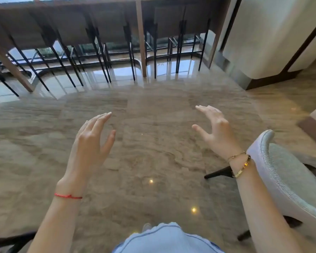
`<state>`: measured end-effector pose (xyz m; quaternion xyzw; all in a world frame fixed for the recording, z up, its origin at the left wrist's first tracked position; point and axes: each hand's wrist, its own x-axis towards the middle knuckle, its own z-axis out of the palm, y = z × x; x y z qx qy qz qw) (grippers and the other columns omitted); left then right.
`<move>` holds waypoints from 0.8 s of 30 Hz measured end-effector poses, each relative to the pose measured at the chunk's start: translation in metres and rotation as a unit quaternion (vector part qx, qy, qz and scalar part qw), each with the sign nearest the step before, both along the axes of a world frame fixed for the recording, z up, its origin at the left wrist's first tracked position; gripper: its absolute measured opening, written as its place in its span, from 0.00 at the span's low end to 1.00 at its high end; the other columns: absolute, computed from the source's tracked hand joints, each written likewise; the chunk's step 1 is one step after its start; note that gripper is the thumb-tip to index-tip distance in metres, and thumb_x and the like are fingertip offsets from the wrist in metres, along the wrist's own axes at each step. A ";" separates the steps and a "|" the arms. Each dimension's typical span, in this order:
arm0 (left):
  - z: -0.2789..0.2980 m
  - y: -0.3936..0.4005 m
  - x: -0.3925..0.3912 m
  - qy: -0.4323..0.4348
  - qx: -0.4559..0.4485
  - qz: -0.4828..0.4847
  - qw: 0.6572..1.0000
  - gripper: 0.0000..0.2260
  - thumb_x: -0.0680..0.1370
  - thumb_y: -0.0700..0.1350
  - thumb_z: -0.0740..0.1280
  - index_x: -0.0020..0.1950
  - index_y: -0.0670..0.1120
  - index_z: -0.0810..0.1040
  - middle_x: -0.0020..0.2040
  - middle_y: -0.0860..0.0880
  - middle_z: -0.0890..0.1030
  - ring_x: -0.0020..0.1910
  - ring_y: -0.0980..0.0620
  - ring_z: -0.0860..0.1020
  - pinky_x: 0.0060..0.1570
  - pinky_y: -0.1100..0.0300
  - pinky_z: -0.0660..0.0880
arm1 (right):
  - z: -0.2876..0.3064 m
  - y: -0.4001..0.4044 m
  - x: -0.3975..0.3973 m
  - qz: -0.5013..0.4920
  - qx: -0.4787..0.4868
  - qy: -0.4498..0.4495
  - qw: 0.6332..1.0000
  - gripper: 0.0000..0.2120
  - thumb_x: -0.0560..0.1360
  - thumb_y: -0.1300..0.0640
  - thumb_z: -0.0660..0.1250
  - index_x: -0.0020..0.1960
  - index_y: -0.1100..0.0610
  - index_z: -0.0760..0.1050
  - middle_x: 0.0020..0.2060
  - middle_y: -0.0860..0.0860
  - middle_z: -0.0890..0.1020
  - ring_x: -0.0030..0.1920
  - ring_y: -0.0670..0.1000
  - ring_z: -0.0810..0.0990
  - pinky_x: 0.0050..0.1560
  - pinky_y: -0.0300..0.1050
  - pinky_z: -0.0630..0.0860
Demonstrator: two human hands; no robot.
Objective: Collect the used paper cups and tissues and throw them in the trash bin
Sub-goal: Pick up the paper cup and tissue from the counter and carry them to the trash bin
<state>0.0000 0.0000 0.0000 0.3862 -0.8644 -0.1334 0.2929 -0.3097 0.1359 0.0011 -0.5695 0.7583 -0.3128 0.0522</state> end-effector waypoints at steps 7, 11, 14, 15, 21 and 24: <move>-0.012 0.001 -0.020 0.006 0.019 0.014 1.000 0.20 0.79 0.45 0.65 0.71 0.43 0.71 0.67 0.45 0.75 0.69 0.47 0.71 0.67 0.44 0.68 | -0.010 0.002 -0.021 -0.017 0.003 -0.013 1.000 0.25 0.75 0.52 0.67 0.70 0.56 0.67 0.68 0.51 0.72 0.73 0.51 0.62 0.74 0.50 0.58; -0.016 -0.012 -0.036 0.012 0.029 0.022 0.999 0.20 0.79 0.45 0.65 0.70 0.44 0.71 0.67 0.46 0.75 0.68 0.47 0.72 0.68 0.45 0.68 | -0.014 -0.014 -0.039 -0.019 0.011 -0.020 1.000 0.25 0.75 0.52 0.67 0.70 0.56 0.68 0.68 0.51 0.72 0.73 0.51 0.61 0.74 0.52 0.58; -0.021 -0.032 -0.053 0.016 0.034 0.025 0.999 0.19 0.79 0.44 0.66 0.70 0.44 0.72 0.66 0.45 0.76 0.68 0.47 0.72 0.67 0.45 0.69 | -0.020 -0.036 -0.055 -0.020 0.018 -0.020 0.999 0.25 0.75 0.52 0.67 0.70 0.55 0.68 0.68 0.51 0.72 0.73 0.51 0.62 0.73 0.51 0.59; -0.024 -0.041 -0.060 0.015 0.036 0.026 0.999 0.19 0.79 0.44 0.66 0.70 0.43 0.72 0.66 0.45 0.76 0.68 0.47 0.72 0.67 0.46 0.69 | -0.024 -0.045 -0.062 -0.020 0.021 -0.020 0.999 0.25 0.75 0.52 0.67 0.70 0.55 0.68 0.67 0.50 0.73 0.73 0.50 0.62 0.73 0.50 0.59; -0.044 -0.120 -0.114 0.000 0.056 0.019 0.998 0.19 0.79 0.45 0.65 0.69 0.44 0.72 0.66 0.46 0.76 0.68 0.48 0.72 0.68 0.49 0.69 | -0.048 -0.122 -0.111 -0.021 0.030 -0.022 0.999 0.24 0.75 0.51 0.67 0.70 0.54 0.68 0.67 0.49 0.73 0.72 0.49 0.63 0.73 0.47 0.60; -0.045 -0.176 -0.152 0.002 0.057 0.010 0.998 0.19 0.79 0.44 0.66 0.69 0.44 0.73 0.66 0.46 0.76 0.67 0.49 0.72 0.68 0.50 0.68 | -0.050 -0.174 -0.143 -0.029 0.026 -0.025 0.999 0.24 0.75 0.52 0.68 0.69 0.55 0.69 0.66 0.49 0.74 0.71 0.49 0.64 0.72 0.46 0.59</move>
